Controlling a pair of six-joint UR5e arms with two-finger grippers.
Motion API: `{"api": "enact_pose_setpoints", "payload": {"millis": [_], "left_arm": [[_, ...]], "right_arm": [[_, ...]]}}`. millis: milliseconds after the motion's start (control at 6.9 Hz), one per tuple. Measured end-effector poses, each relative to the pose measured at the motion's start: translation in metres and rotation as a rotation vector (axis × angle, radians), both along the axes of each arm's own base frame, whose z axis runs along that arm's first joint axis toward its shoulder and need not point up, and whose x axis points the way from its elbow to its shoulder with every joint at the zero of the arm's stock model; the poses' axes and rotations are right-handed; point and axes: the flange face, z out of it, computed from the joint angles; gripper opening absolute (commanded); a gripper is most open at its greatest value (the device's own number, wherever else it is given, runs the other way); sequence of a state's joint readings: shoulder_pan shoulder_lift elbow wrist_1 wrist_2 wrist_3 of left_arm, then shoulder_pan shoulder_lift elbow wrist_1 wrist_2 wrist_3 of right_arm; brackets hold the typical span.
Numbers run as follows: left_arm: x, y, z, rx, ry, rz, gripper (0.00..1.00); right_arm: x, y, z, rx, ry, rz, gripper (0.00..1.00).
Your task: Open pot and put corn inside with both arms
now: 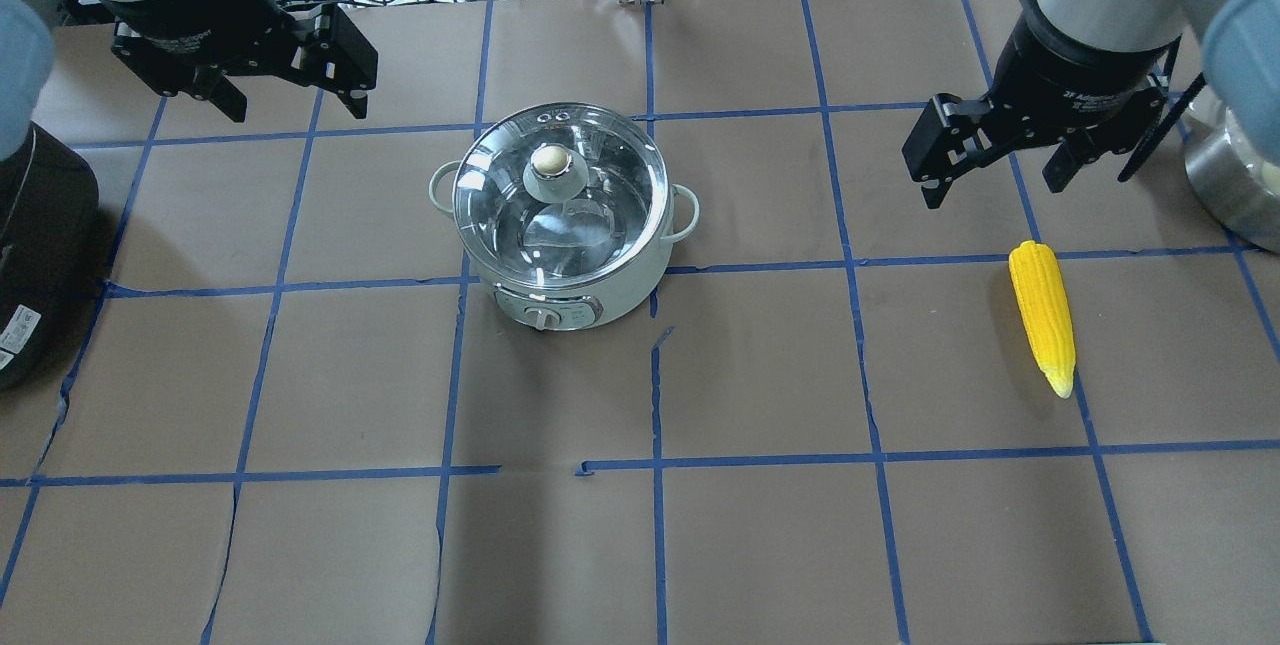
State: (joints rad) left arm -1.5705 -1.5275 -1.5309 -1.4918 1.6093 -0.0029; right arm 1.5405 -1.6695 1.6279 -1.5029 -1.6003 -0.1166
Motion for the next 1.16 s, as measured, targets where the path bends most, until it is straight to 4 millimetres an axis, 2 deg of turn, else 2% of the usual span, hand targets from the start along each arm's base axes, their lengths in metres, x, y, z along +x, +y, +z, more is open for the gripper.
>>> {"api": "enact_pose_setpoints", "payload": {"millis": [1159], "left_arm": [[-0.0014,0.0026,0.0008,0.030,0.017,0.001,1.00]], "right_arm": [[-0.0001,-0.0001,-0.0031,0.011,-0.001,-0.001,1.00]]}}
